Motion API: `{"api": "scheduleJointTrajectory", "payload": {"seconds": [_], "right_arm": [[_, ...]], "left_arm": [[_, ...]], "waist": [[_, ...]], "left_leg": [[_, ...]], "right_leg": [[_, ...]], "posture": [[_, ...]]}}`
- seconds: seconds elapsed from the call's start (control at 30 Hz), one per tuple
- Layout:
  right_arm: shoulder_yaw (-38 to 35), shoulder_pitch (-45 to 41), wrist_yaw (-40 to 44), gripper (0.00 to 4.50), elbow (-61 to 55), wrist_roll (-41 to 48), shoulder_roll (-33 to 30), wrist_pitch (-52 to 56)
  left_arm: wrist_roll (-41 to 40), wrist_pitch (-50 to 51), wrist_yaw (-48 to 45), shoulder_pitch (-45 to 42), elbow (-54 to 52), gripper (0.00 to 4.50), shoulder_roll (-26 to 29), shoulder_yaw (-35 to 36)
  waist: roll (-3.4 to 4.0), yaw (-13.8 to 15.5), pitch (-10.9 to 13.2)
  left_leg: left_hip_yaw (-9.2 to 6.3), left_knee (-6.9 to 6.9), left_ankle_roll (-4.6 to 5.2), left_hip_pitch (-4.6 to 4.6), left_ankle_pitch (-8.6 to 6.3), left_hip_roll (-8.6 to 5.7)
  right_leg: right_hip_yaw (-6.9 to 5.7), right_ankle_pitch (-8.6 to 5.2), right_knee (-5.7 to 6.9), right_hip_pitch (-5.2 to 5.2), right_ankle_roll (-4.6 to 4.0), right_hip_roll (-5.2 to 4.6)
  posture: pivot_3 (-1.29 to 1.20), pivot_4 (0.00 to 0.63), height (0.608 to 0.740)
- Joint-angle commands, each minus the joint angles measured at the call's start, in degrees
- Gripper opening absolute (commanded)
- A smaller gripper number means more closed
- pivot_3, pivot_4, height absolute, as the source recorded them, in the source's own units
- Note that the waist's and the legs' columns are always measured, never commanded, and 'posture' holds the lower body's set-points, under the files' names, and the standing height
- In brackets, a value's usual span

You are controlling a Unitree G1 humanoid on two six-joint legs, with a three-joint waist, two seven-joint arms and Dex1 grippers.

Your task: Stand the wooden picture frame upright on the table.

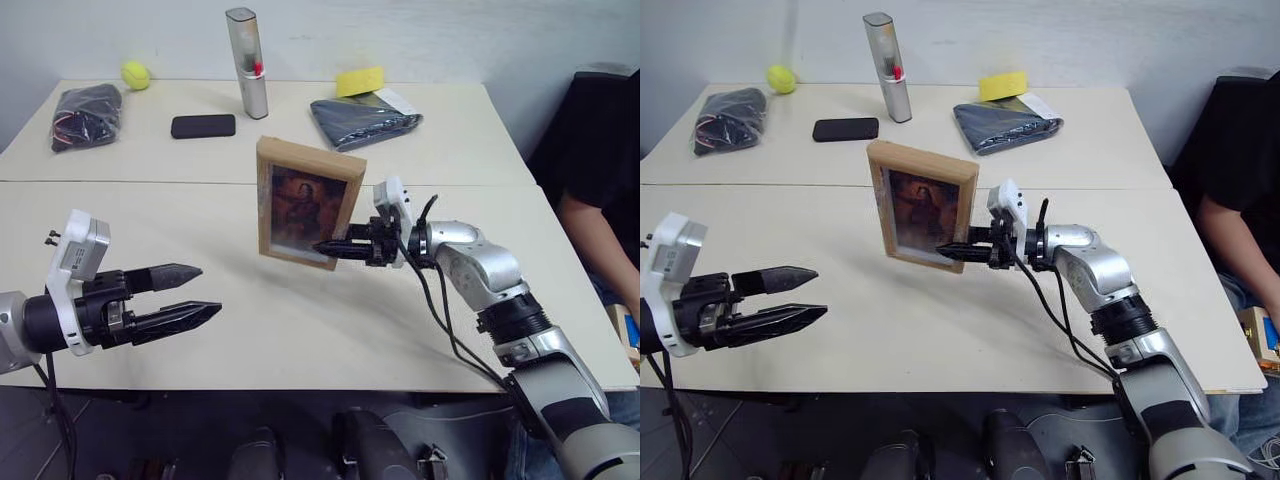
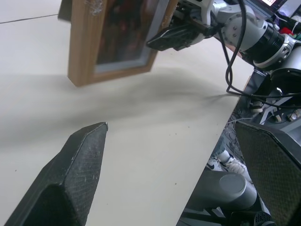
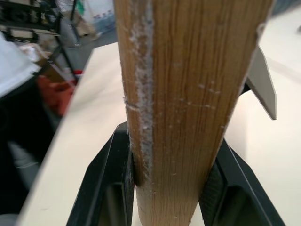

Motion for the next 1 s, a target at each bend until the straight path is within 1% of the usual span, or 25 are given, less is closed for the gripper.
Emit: {"api": "scheduleJointTrajectory", "payload": {"seconds": [0.03,0.1,0.17,0.23,0.27,0.3,0.33,0.47,0.5,0.6,0.63,0.7,0.73,0.8,0.87,0.93,1.0], "right_arm": [[-2.08,0.28,-0.43,1.25,-1.06,0.60,0.59,7.31],[-2.21,0.46,-0.87,1.25,-0.45,-0.25,1.13,9.80],[-2.99,0.19,-1.56,1.25,0.52,0.53,1.64,14.99],[-2.80,0.49,0.34,1.98,-0.81,0.93,0.70,18.62],[-2.37,1.15,1.86,2.15,-2.28,0.63,-0.15,18.94],[-2.10,1.64,2.87,2.48,-3.34,0.22,-0.68,18.99],[-1.55,2.59,4.35,2.91,-5.09,-0.20,-1.61,18.58],[-1.27,4.98,5.80,4.26,-8.81,-3.10,-3.50,15.64],[-1.32,5.20,5.73,4.46,-9.32,-4.10,-3.90,14.86],[-2.17,5.34,6.01,4.46,-9.76,-9.65,-8.23,9.25],[-2.53,5.59,7.01,4.46,-9.73,-10.93,-10.06,7.40],[-4.27,6.79,11.41,4.46,-10.35,-12.64,-15.74,2.30],[-7.32,7.20,14.51,4.46,-11.01,-10.71,-19.31,2.41],[-14.97,8.48,21.81,4.46,-13.34,-3.32,-26.47,6.09],[-19.48,9.98,26.05,4.46,-15.09,1.83,-31.12,9.92],[-22.25,11.55,26.44,4.46,-16.62,4.38,-33.02,11.96],[-24.46,13.52,24.01,4.46,-18.99,6.03,-32.32,13.20]], "left_arm": [[-1.99,-2.76,0.66,-0.61,-0.24,4.50,1.70,-0.41],[-2.33,-3.59,0.82,-0.74,0.22,4.50,2.33,-1.05],[-2.40,-4.35,0.90,-1.31,1.03,4.50,3.20,-1.90],[-1.86,-5.45,0.47,-1.62,2.10,4.50,4.23,-2.88],[-1.59,-5.97,0.30,-1.78,2.64,4.50,4.66,-3.37],[-1.47,-6.40,0.22,-1.83,3.01,4.50,4.98,-3.73],[-1.37,-6.86,0.00,-1.97,3.64,4.50,5.37,-4.14],[-1.03,-8.62,-0.49,-2.61,5.36,4.50,6.33,-6.14],[-0.72,-9.14,-0.73,-2.65,5.68,4.50,6.50,-6.70],[1.47,-11.88,-1.96,-2.17,5.85,4.50,6.86,-9.02],[2.01,-12.56,-2.11,-2.04,5.60,4.50,6.88,-9.77],[3.07,-14.13,-3.11,-1.75,5.21,4.50,6.97,-10.98],[3.57,-15.02,-3.81,-1.81,5.42,4.50,7.02,-11.33],[4.31,-16.73,-4.62,-2.89,6.85,4.50,6.86,-11.83],[4.53,-17.65,-4.39,-4.74,8.10,4.50,6.47,-12.79],[3.99,-18.04,-3.71,-7.31,8.79,4.50,5.93,-14.25],[4.46,-18.77,-2.82,-9.31,9.34,4.50,5.25,-15.83]], "waist": [[0.00,0.02,0.00],[0.00,0.00,0.00],[0.00,-0.09,0.00],[0.00,-0.17,0.00],[0.00,-0.12,0.00],[0.01,-0.07,0.01],[0.01,-0.06,0.01],[0.00,-0.10,0.00],[0.00,-0.09,0.00],[0.01,-0.07,0.01],[0.01,-0.04,0.01],[0.02,0.12,0.02],[0.02,0.36,0.03],[0.12,1.05,0.14],[0.24,1.53,0.22],[0.09,1.56,0.15],[-0.03,1.16,0.11]], "left_leg": [[0.00,0.00,0.00,-0.02,0.00,-0.01],[0.00,-0.01,0.01,-0.07,0.00,-0.02],[0.00,-0.01,0.01,-0.06,0.00,-0.02],[0.01,-0.01,0.00,-0.04,0.00,-0.02],[0.01,-0.02,0.00,-0.04,0.00,-0.01],[0.00,-0.02,0.00,-0.04,0.00,-0.01],[0.00,-0.04,0.00,-0.05,0.00,-0.02],[0.01,-0.06,0.04,-0.07,-0.02,-0.03],[0.01,-0.06,0.04,-0.07,-0.02,-0.03],[0.01,-0.06,0.04,-0.07,-0.02,-0.04],[0.01,-0.06,0.04,-0.07,-0.02,-0.05],[0.01,-0.07,0.05,-0.08,-0.03,-0.06],[0.01,-0.10,0.06,-0.08,-0.04,-0.06],[0.01,-0.12,0.08,-0.11,-0.05,-0.07],[0.02,-0.12,0.10,-0.12,-0.06,-0.07],[0.01,-0.14,0.16,0.00,-0.09,-0.01],[-0.02,-0.14,0.32,0.07,-0.18,0.03]], "right_leg": [[0.00,0.00,-0.01,-0.02,0.00,-0.01],[0.00,0.00,-0.03,-0.04,0.00,-0.01],[0.00,0.00,-0.04,-0.04,0.00,0.00],[0.01,0.00,-0.02,-0.03,0.00,0.01],[0.01,0.00,-0.02,-0.03,0.00,0.01],[0.00,0.00,-0.03,-0.04,0.00,0.02],[0.00,0.00,-0.04,-0.05,0.00,0.01],[0.01,0.00,-0.12,-0.03,0.01,0.00],[0.01,0.00,-0.11,-0.03,0.01,0.00],[0.01,0.00,-0.11,-0.04,0.01,0.00],[0.01,0.00,-0.12,-0.04,0.01,0.00],[0.01,0.00,-0.16,-0.04,0.01,0.00],[0.01,0.00,-0.19,-0.03,0.01,-0.01],[0.00,0.00,-0.24,-0.03,0.01,-0.01],[0.01,0.00,-0.25,-0.04,0.01,0.00],[-0.01,0.00,-0.24,0.04,0.00,0.06],[-0.01,0.00,-0.19,0.09,-0.01,0.10]], "posture": [[0.00,0.150,0.740],[0.00,0.150,0.740],[0.00,0.150,0.740],[0.00,0.150,0.740],[0.00,0.150,0.740],[0.00,0.150,0.740],[0.00,0.150,0.740],[0.00,0.150,0.740],[0.00,0.150,0.740],[0.00,0.150,0.740],[0.00,0.150,0.740],[0.00,0.150,0.740],[0.00,0.150,0.740],[0.00,0.150,0.740],[0.00,0.150,0.740],[0.00,0.150,0.740],[0.00,0.150,0.740]]}}
